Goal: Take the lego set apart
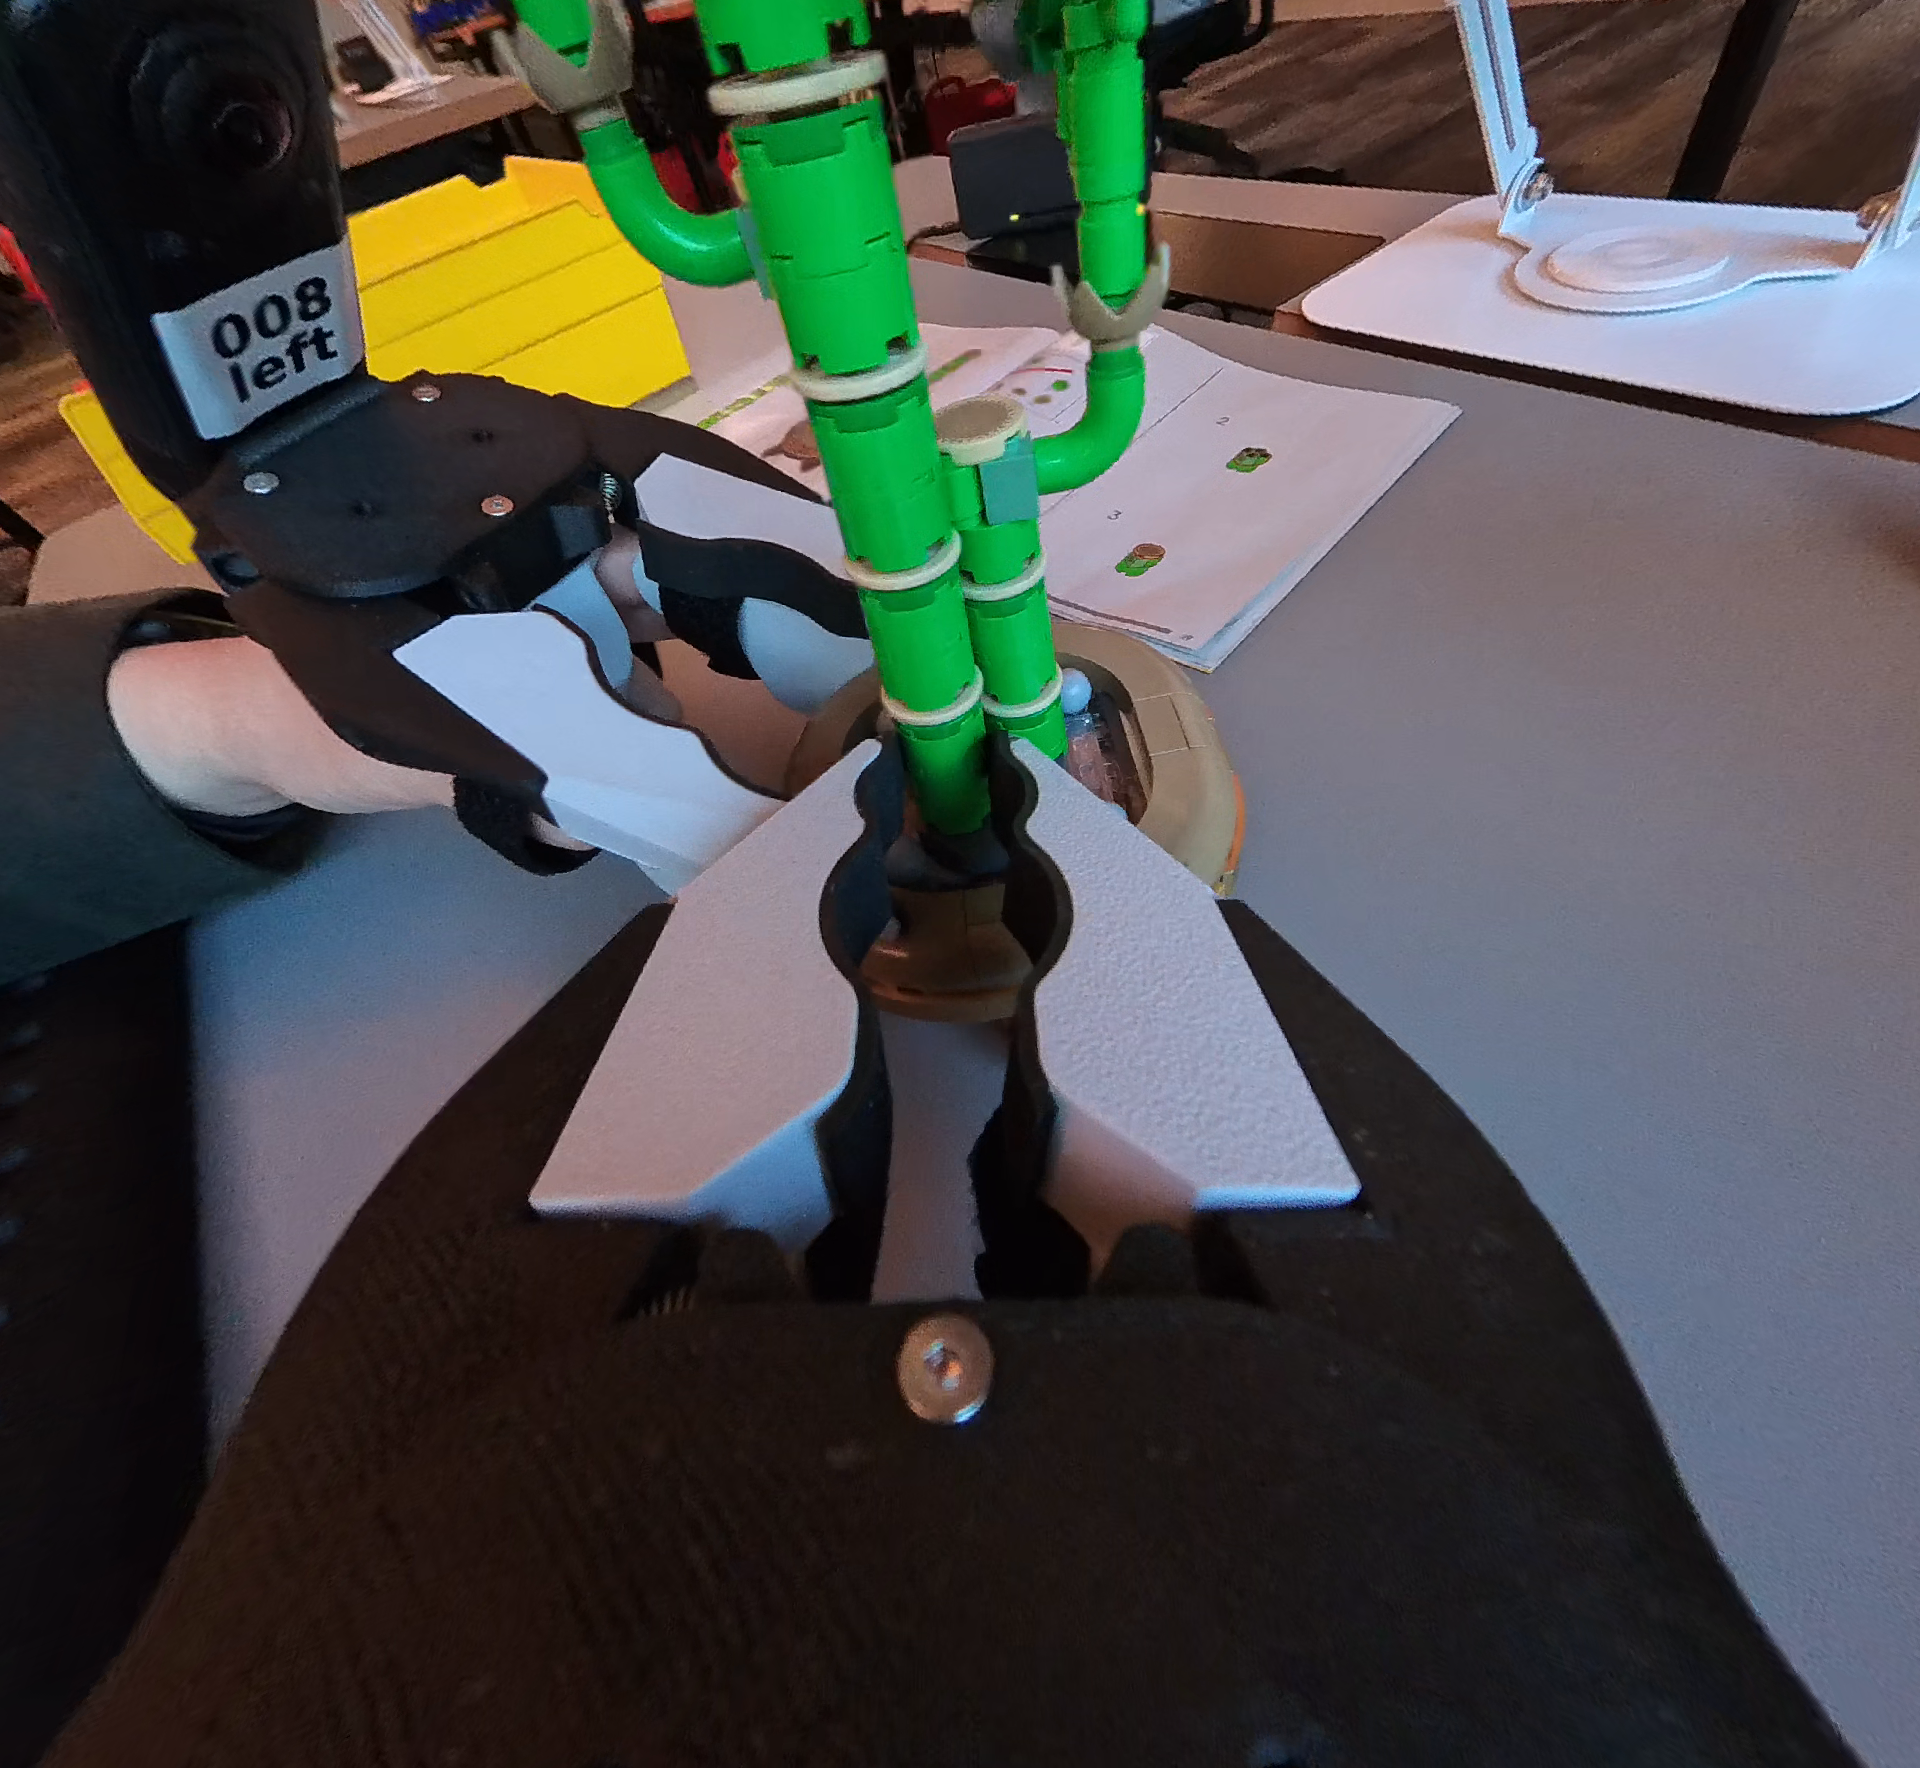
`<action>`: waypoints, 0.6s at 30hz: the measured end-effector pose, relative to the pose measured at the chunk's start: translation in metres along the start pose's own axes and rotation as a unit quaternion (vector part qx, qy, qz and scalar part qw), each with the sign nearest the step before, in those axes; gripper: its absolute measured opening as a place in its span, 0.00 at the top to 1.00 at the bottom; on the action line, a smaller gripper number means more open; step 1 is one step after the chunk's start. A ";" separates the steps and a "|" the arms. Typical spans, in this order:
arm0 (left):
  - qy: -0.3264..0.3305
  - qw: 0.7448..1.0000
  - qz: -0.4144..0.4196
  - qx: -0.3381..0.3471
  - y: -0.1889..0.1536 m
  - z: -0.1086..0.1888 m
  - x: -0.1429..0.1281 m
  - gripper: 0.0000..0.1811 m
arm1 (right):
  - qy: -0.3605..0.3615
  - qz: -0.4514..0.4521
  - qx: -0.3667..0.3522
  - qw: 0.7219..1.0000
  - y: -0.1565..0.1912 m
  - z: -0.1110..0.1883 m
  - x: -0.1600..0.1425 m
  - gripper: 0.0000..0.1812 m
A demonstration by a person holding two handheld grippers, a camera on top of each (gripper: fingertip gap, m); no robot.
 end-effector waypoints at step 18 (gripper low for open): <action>-0.004 1.000 0.003 0.009 0.002 0.006 0.000 0.70 | -0.027 0.038 -0.033 0.998 -0.005 0.032 0.019 0.92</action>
Point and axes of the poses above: each gripper's, where its closed fingertips meet, z back along the fingers, x out of its top, y = z × x across the jaws, the point moved 10 cm from there along z, back along the fingers, and after that the axes turned 8 degrees about -y, right-handed, at the moved point
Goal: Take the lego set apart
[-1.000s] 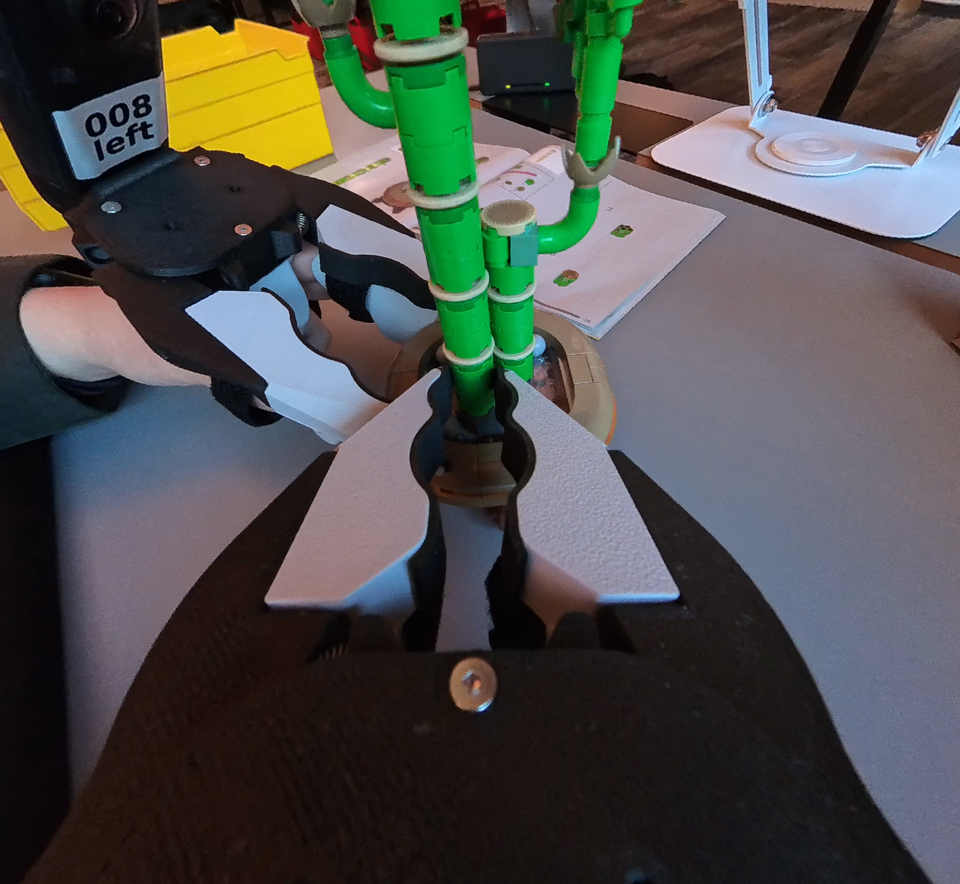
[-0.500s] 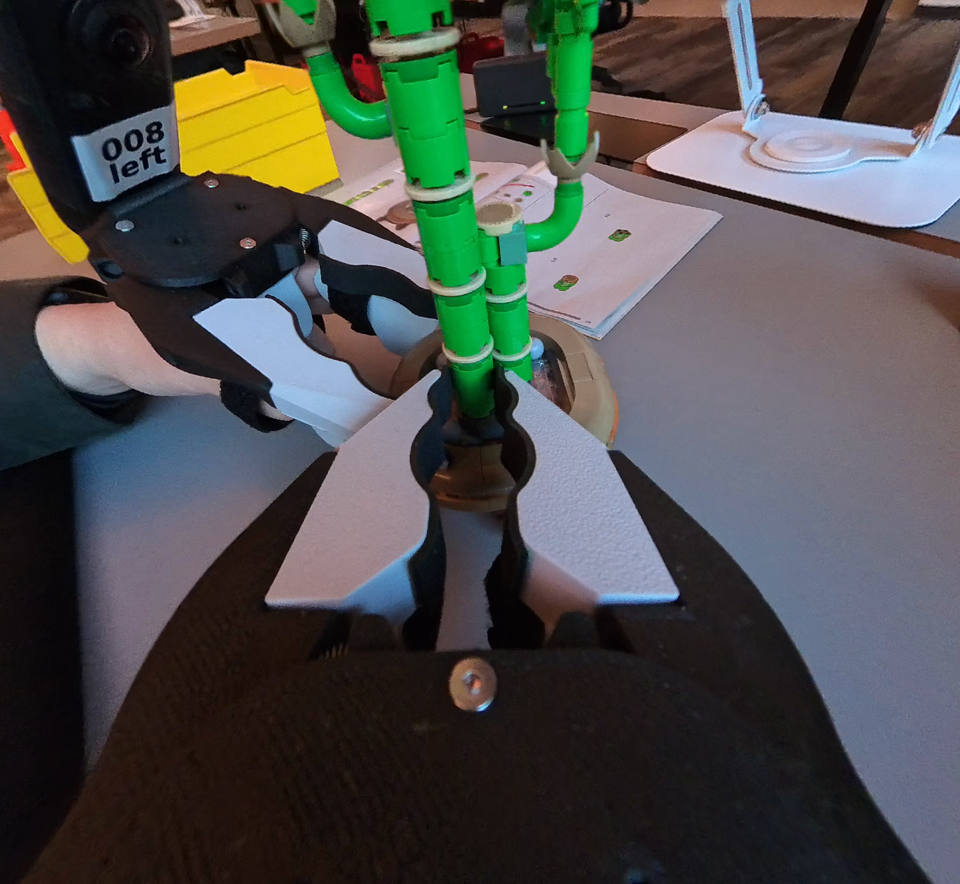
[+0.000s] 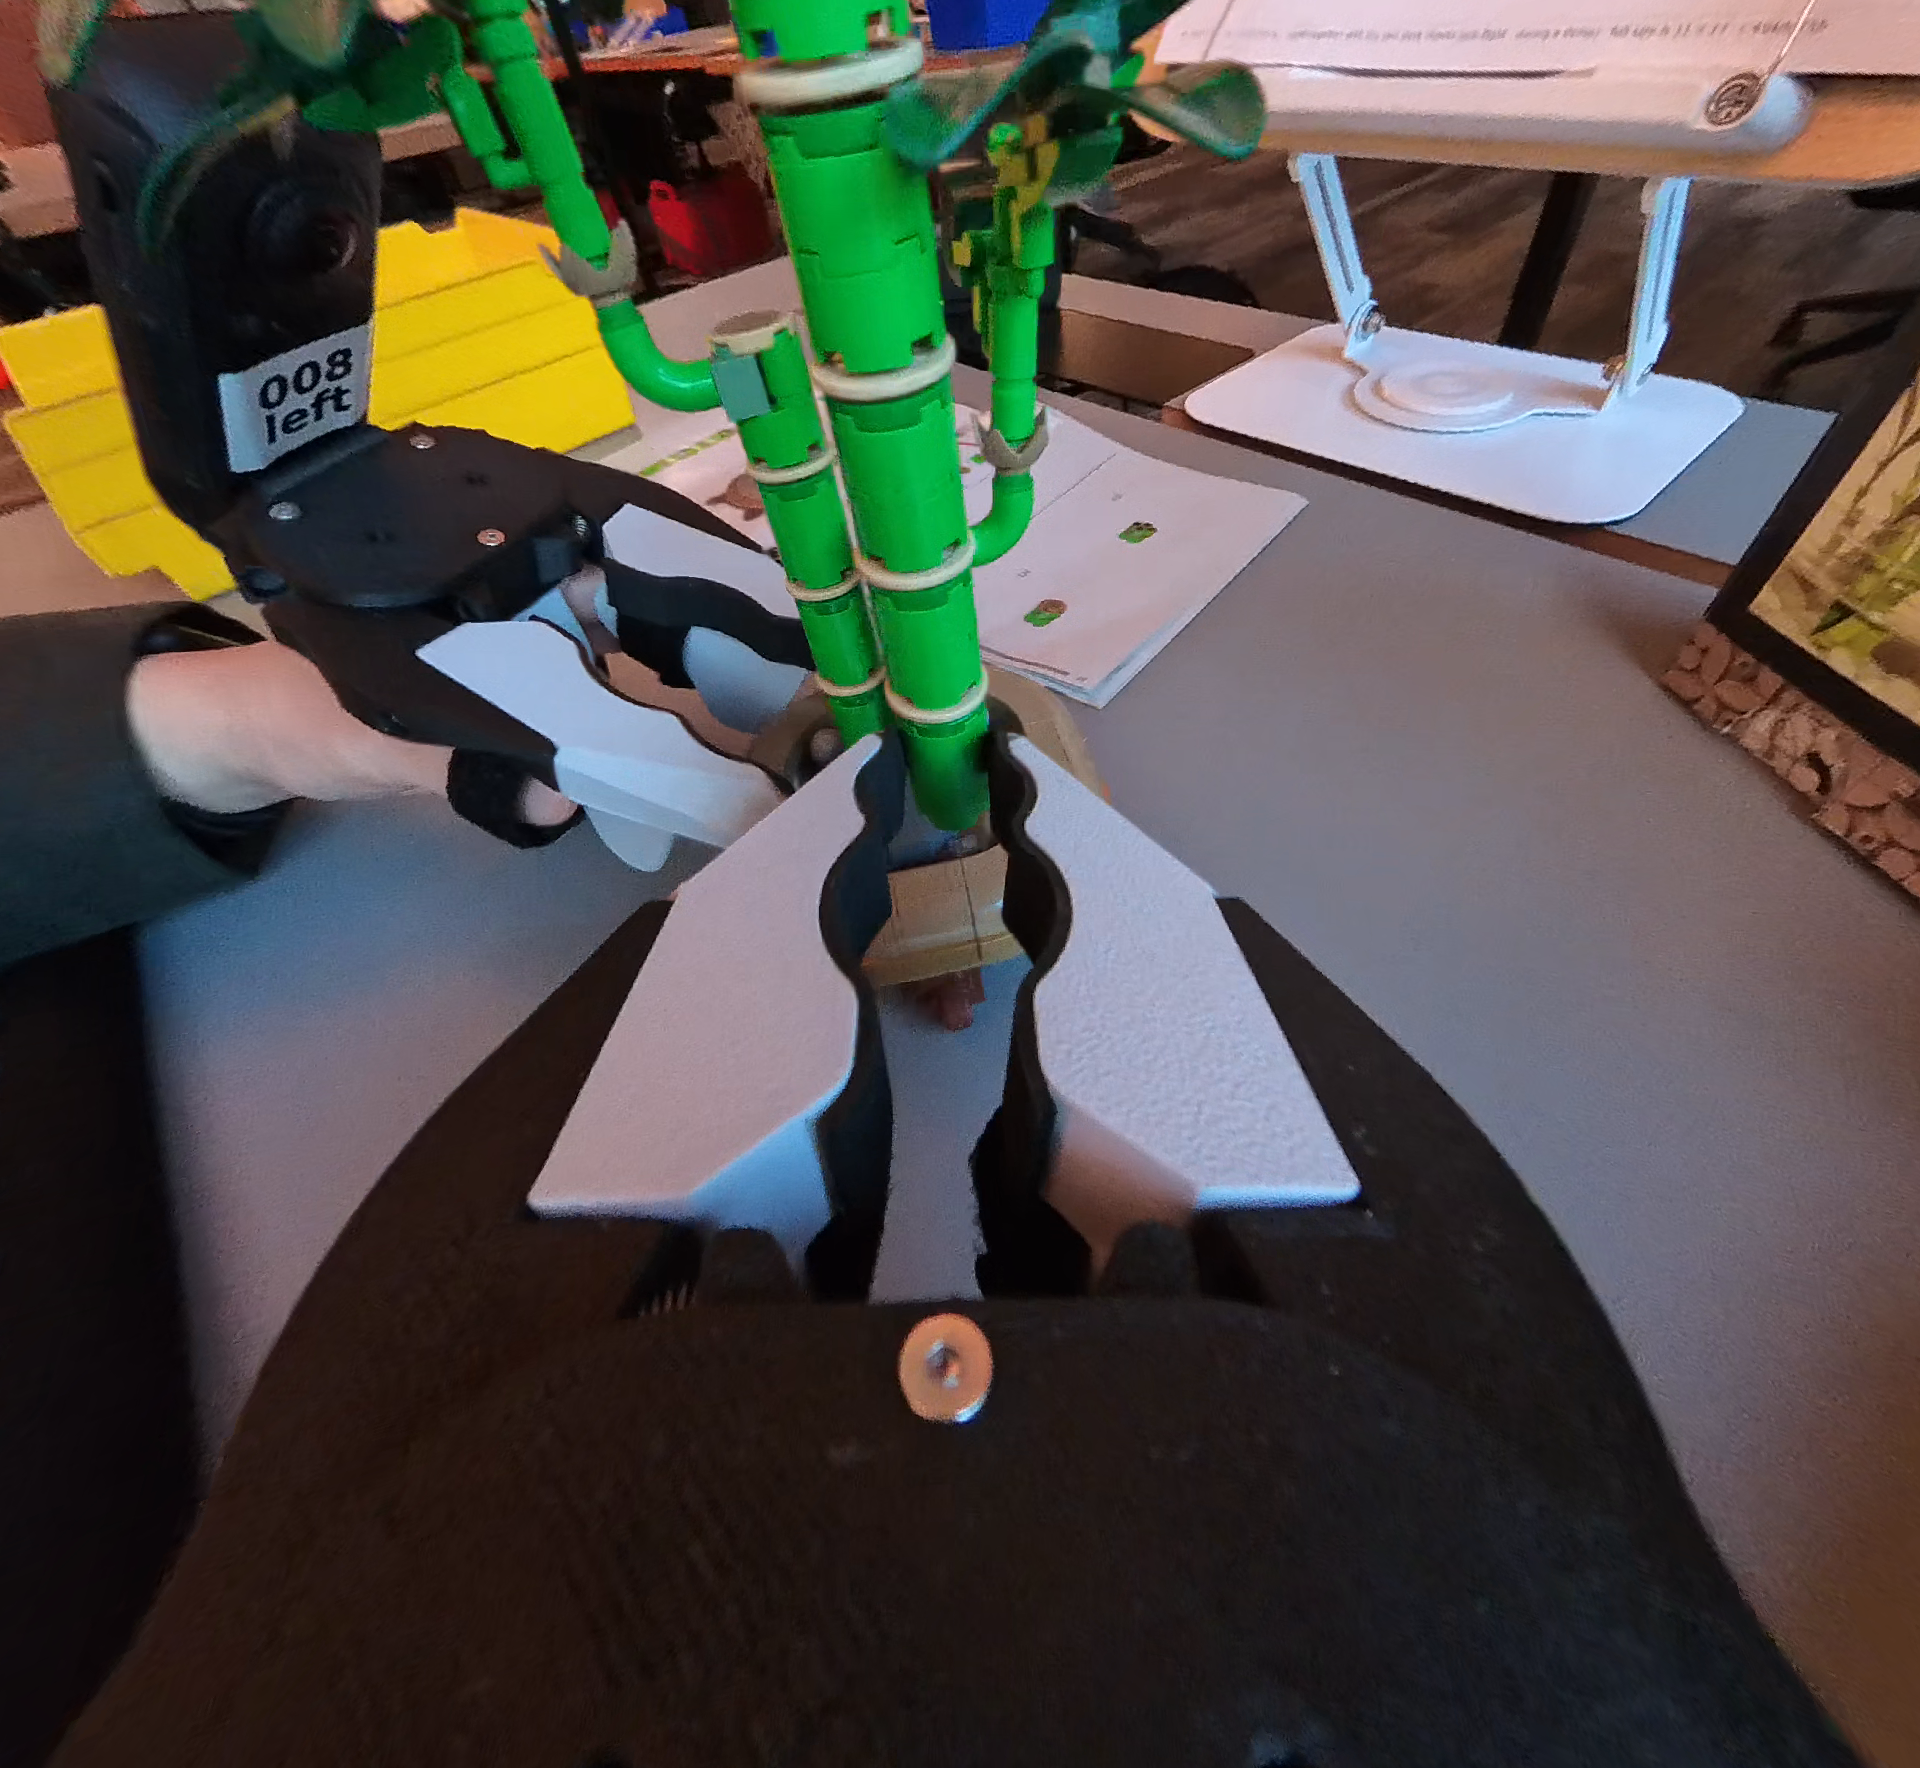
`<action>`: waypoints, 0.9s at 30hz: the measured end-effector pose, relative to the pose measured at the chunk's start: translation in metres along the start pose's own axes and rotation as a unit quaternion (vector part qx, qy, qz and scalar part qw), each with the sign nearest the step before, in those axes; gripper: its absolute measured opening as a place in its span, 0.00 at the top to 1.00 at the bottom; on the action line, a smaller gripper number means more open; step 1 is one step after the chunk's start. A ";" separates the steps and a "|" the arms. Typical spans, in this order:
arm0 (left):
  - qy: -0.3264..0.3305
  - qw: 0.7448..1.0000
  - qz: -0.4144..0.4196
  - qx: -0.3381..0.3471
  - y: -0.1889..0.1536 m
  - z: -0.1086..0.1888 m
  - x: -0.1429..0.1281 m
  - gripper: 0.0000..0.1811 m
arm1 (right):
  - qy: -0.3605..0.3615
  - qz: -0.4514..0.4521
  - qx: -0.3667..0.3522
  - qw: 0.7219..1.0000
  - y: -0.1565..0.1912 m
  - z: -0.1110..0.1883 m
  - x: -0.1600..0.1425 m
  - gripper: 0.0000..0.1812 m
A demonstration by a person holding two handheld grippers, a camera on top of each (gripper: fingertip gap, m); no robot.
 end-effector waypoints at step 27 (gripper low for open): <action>0.015 0.999 0.030 -0.007 0.011 0.015 -0.004 0.69 | -0.045 -0.107 -0.091 0.989 -0.015 0.110 0.047 0.93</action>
Point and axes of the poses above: each gripper's, where its closed fingertips meet, z back along the fingers, x out of its top, y = z × x across the jaws, the point moved 10 cm from there along z, back along the fingers, and after that the axes turned 8 degrees about -y, right-handed, at the moved point
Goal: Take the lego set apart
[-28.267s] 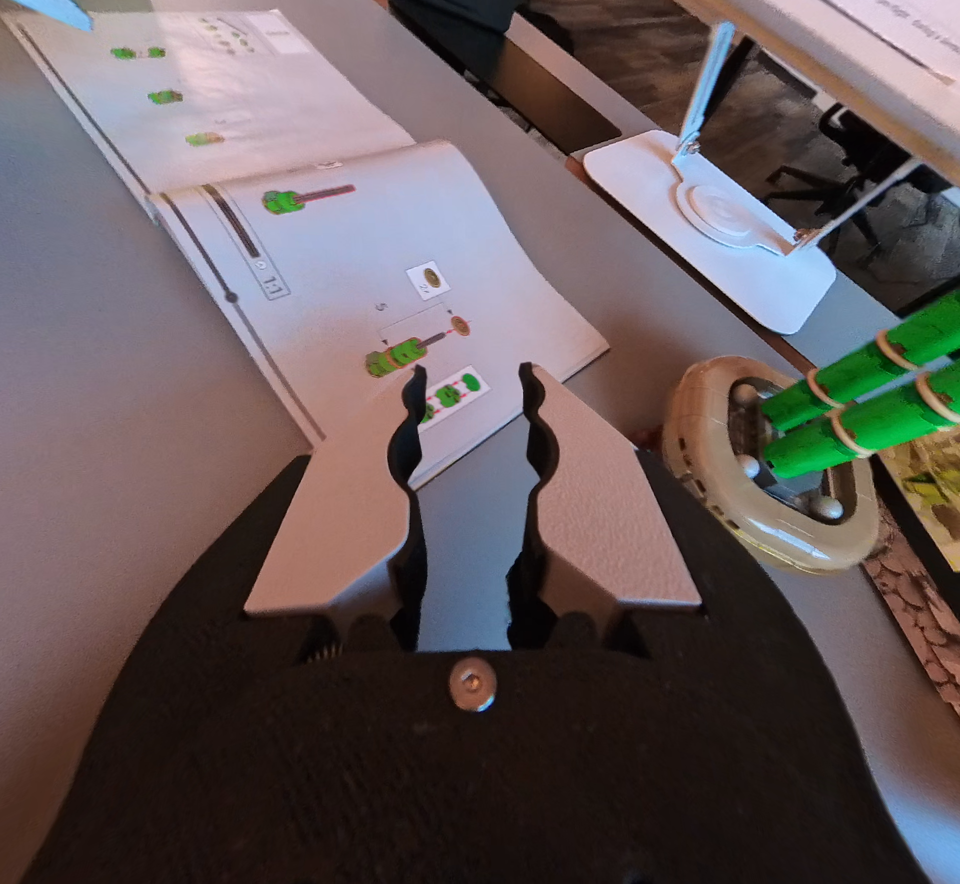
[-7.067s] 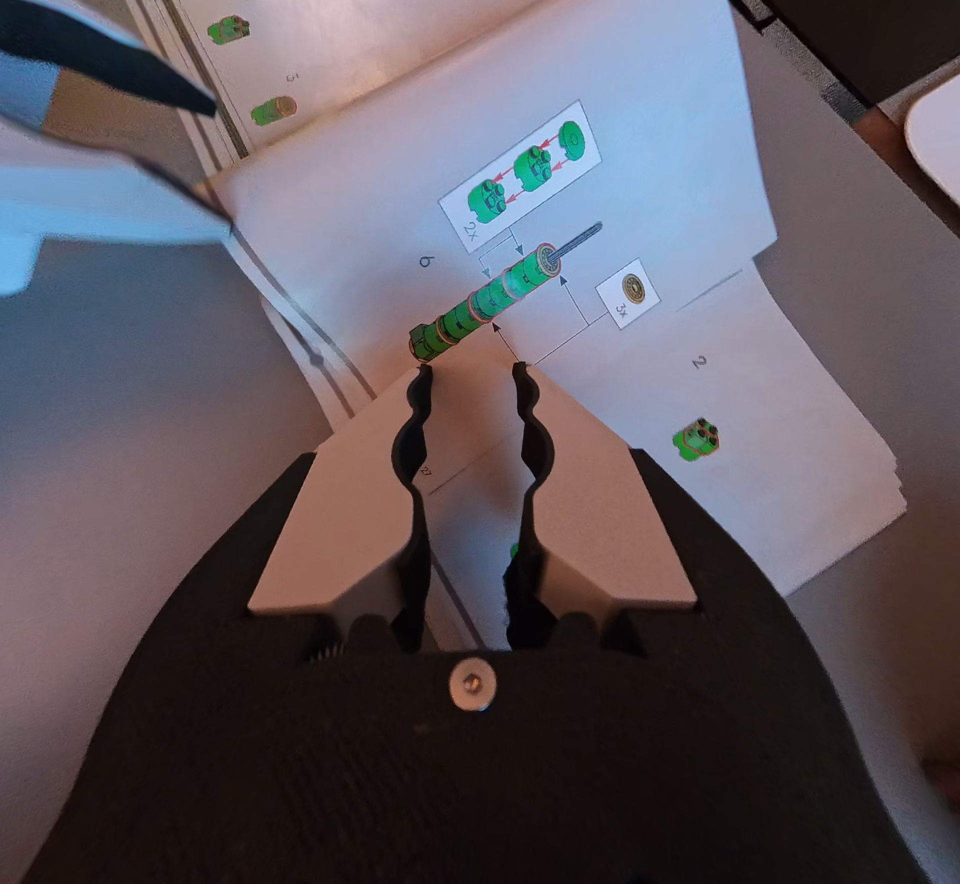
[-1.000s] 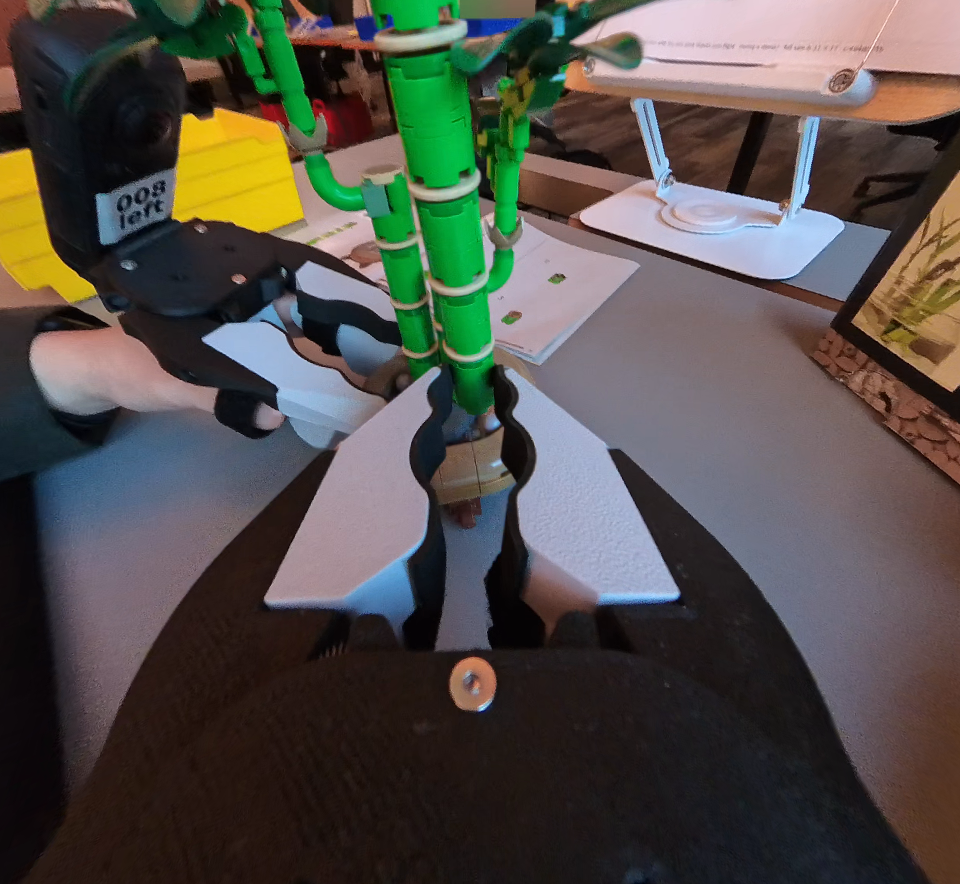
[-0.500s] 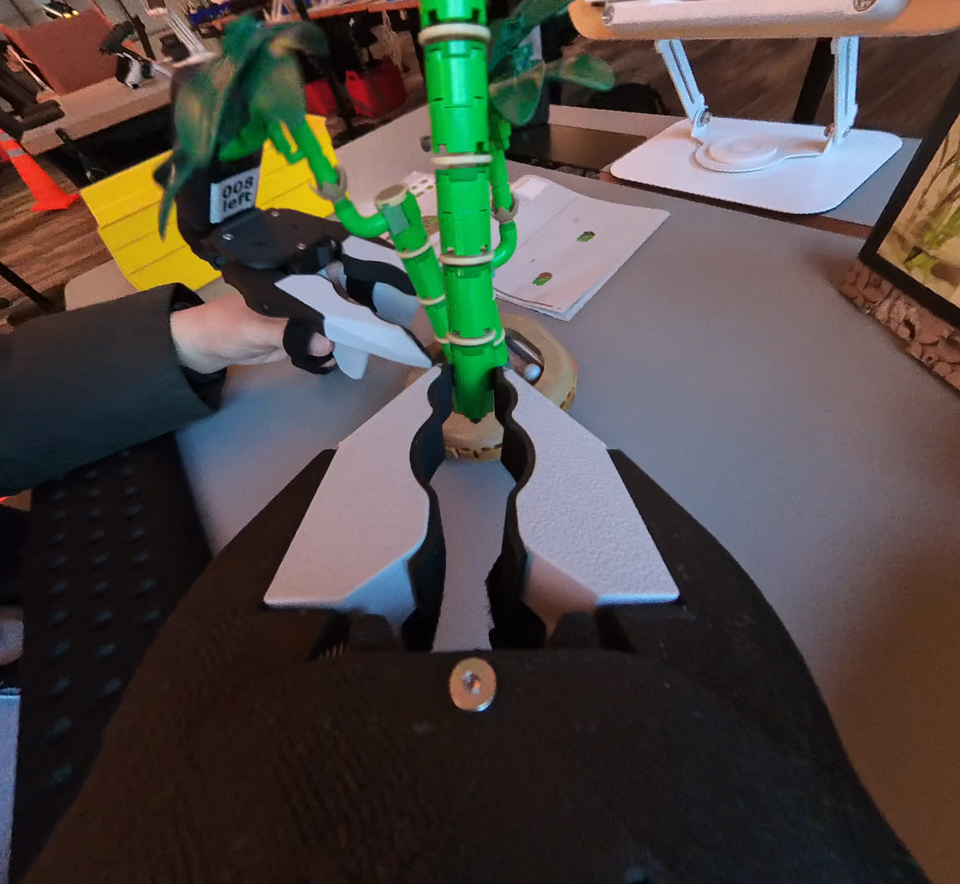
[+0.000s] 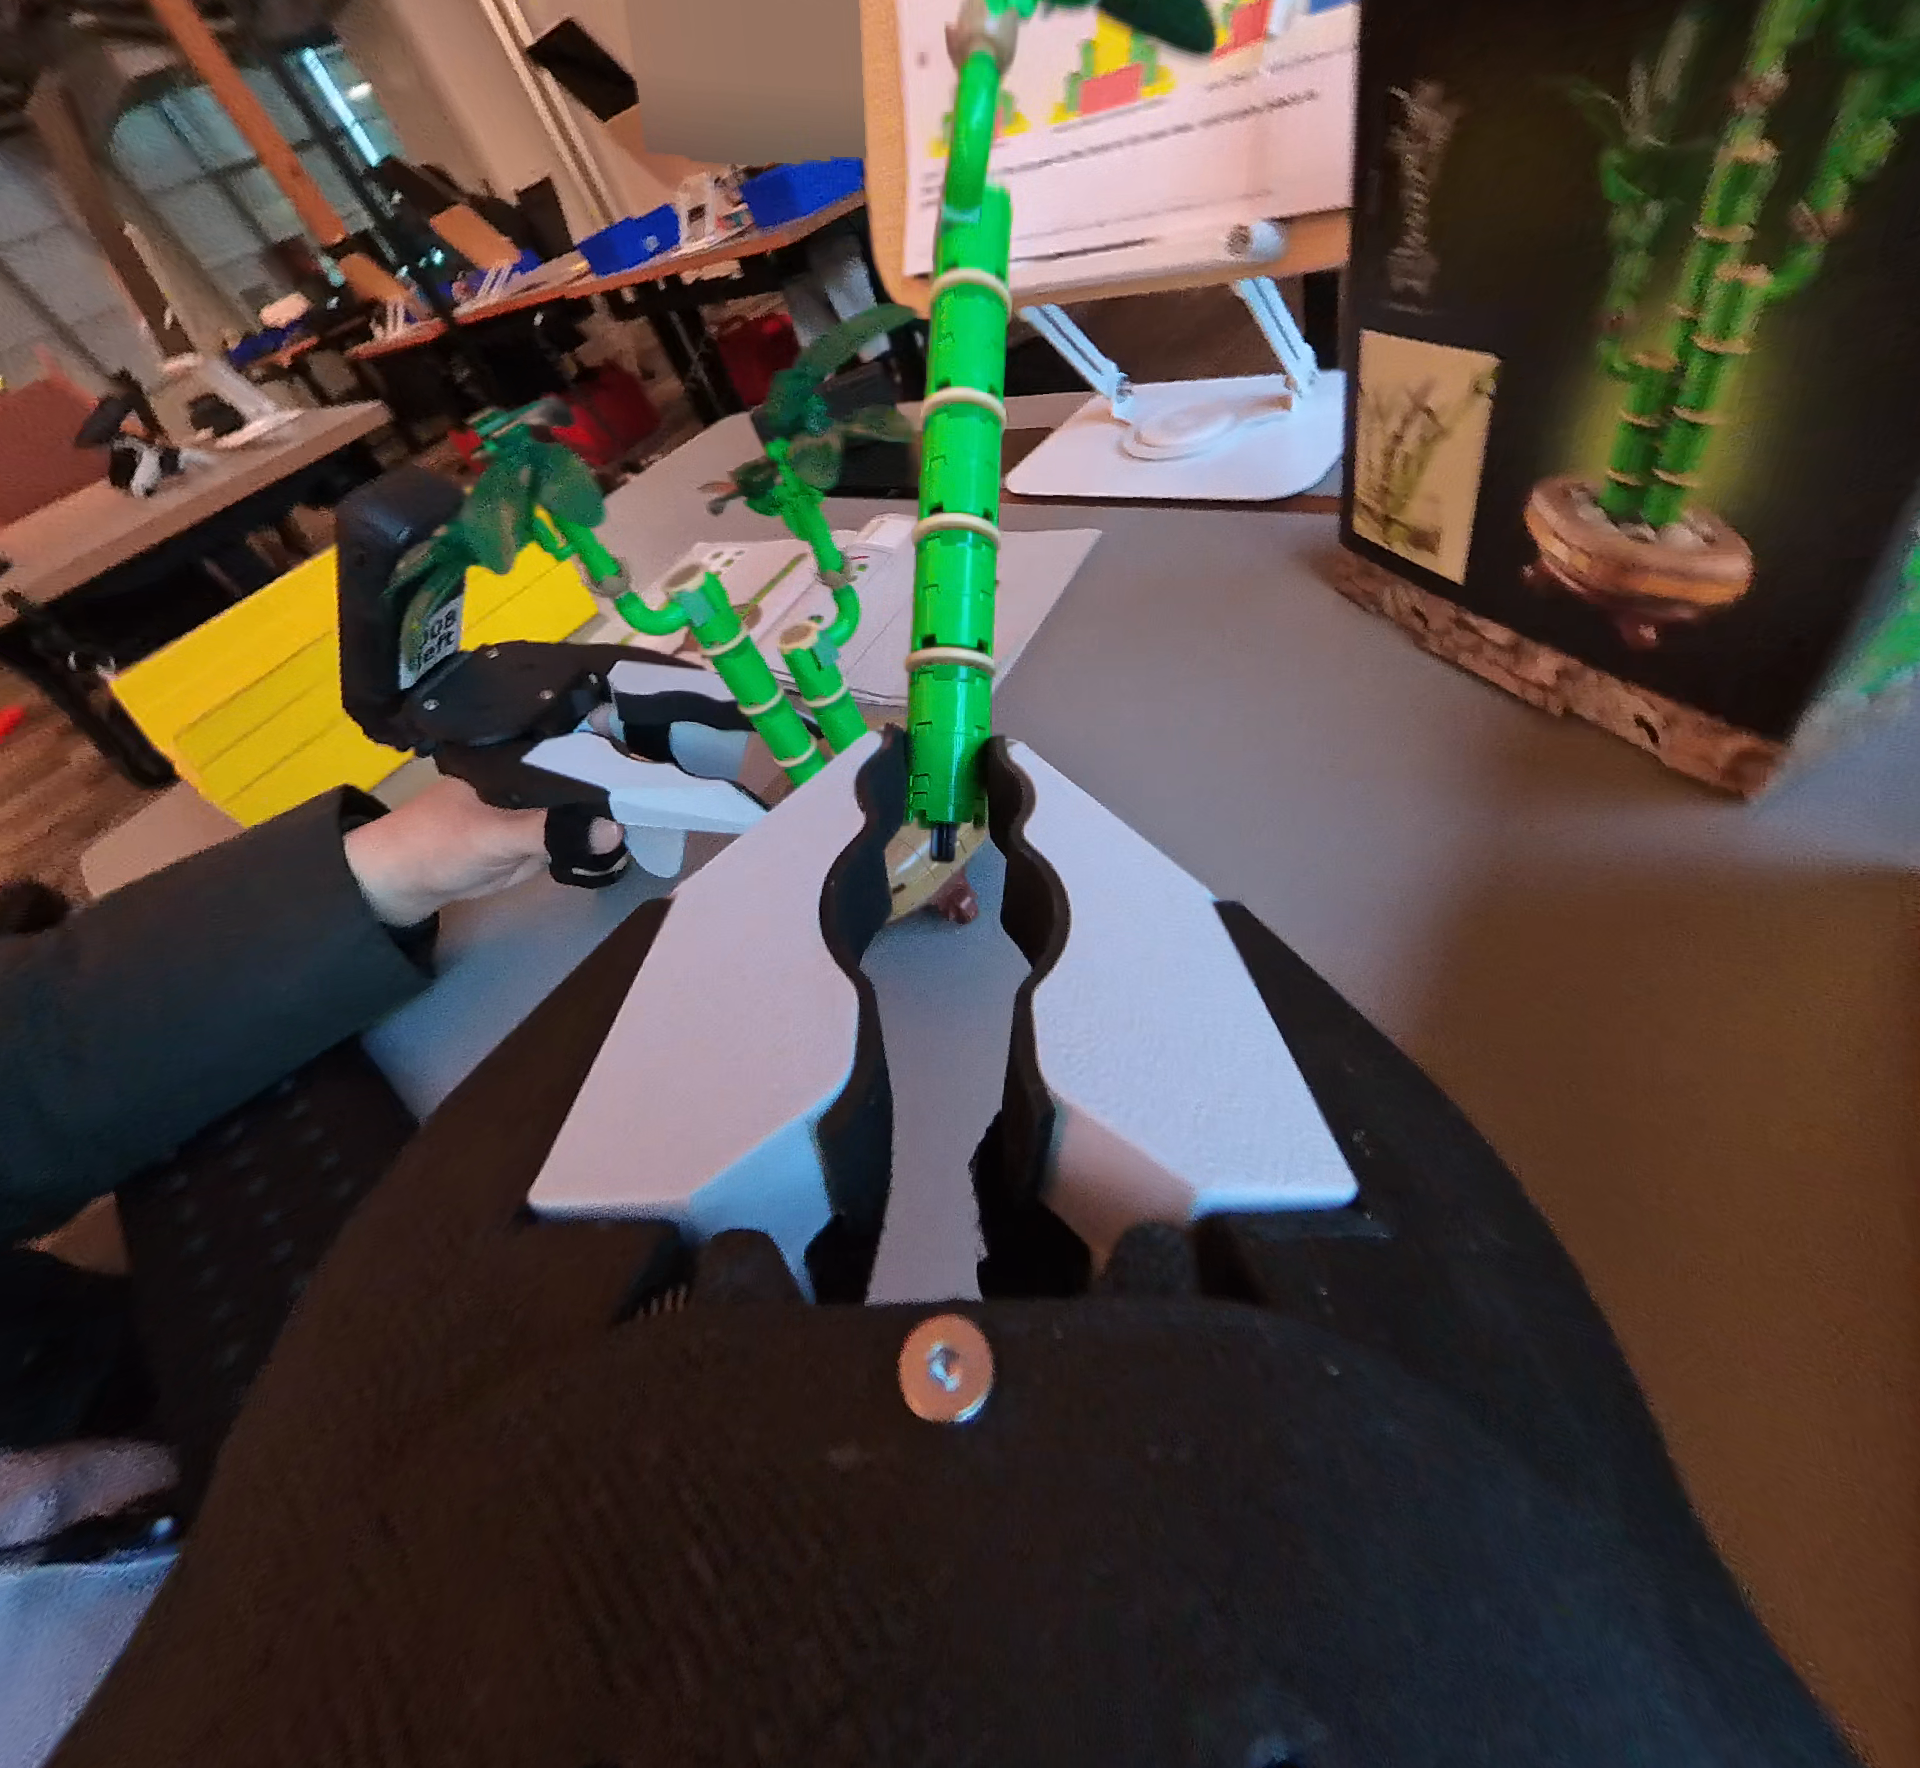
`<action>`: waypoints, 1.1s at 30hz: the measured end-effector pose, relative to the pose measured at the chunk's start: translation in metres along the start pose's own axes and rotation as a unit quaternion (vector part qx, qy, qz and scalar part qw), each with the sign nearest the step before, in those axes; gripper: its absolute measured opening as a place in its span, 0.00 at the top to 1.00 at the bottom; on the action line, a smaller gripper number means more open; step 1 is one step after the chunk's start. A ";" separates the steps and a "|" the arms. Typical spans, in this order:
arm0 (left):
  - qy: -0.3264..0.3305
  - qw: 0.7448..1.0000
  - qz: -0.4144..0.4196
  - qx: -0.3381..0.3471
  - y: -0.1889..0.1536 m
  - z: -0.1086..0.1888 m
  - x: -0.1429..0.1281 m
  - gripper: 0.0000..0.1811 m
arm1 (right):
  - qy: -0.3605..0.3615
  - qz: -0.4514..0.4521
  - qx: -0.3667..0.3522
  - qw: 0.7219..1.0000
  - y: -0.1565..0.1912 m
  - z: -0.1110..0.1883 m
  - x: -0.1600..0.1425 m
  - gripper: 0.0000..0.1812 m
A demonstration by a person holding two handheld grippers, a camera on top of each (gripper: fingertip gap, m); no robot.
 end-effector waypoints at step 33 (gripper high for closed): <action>-0.005 1.000 0.014 -0.007 -0.003 0.002 -0.001 0.65 | 0.205 0.079 -0.136 0.966 -0.020 -0.006 -0.062 0.79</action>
Point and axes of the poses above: each gripper's, where its closed fingertips meet, z back along the fingers, x out of its top, y = z × x across the jaws, the point moved 10 cm from there along z, back along the fingers, and after that the axes turned 8 degrees about -y, right-handed, at the moved point
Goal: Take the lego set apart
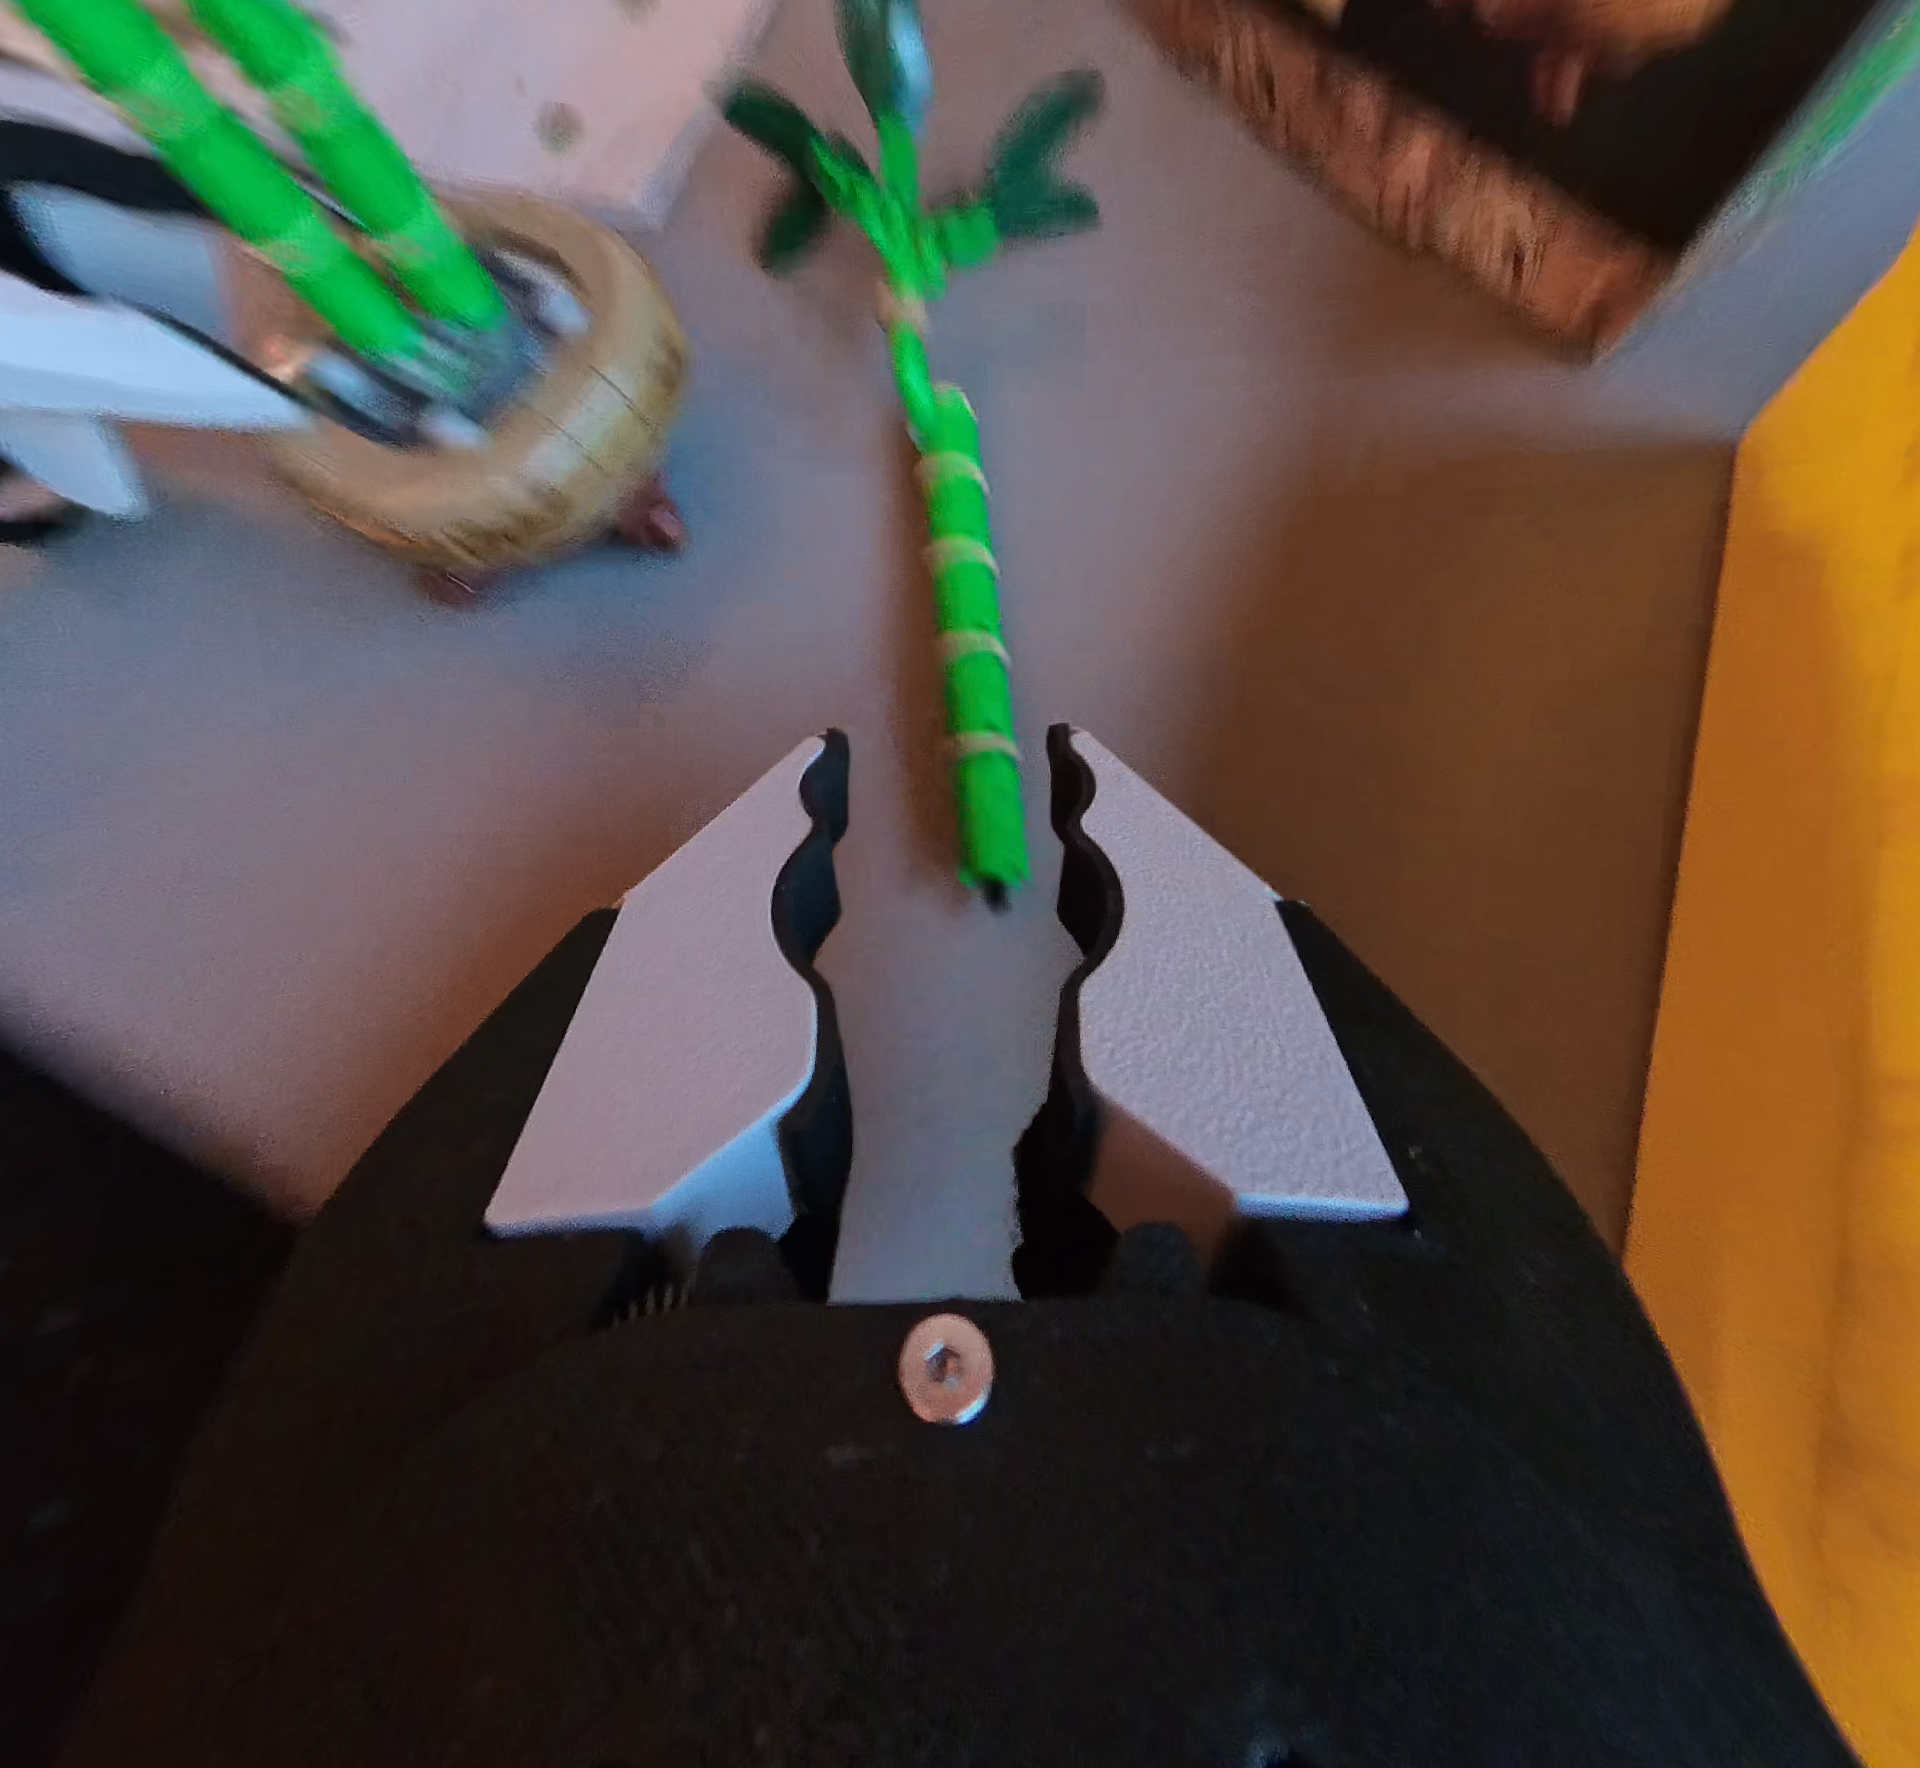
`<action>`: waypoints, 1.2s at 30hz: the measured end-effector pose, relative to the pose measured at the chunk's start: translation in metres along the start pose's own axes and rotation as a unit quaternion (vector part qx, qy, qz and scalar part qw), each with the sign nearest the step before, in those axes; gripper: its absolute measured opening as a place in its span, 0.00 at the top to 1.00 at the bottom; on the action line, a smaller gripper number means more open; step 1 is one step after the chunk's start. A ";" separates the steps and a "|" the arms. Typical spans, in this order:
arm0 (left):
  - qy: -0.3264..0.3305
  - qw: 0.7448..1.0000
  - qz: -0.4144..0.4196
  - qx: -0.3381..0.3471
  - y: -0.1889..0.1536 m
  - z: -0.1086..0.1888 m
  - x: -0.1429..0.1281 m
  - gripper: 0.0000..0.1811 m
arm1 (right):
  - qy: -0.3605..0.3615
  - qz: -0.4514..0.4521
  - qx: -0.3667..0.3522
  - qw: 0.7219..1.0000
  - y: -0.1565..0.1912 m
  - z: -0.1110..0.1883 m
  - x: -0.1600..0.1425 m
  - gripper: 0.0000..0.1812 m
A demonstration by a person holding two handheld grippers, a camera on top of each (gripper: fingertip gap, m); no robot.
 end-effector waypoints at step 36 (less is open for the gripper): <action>-0.019 0.991 -0.134 -0.004 -0.037 -0.022 0.002 0.60 | -0.124 0.096 0.194 0.968 0.102 -0.074 0.032 0.92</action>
Point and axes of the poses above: each gripper's, where its closed fingertips meet, z back along the fingers, x out of its top, y = z × x across the jaws, the point moved 10 cm from there along z, back along the fingers, and after that the axes turned 8 degrees about -y, right-handed, at the moved point
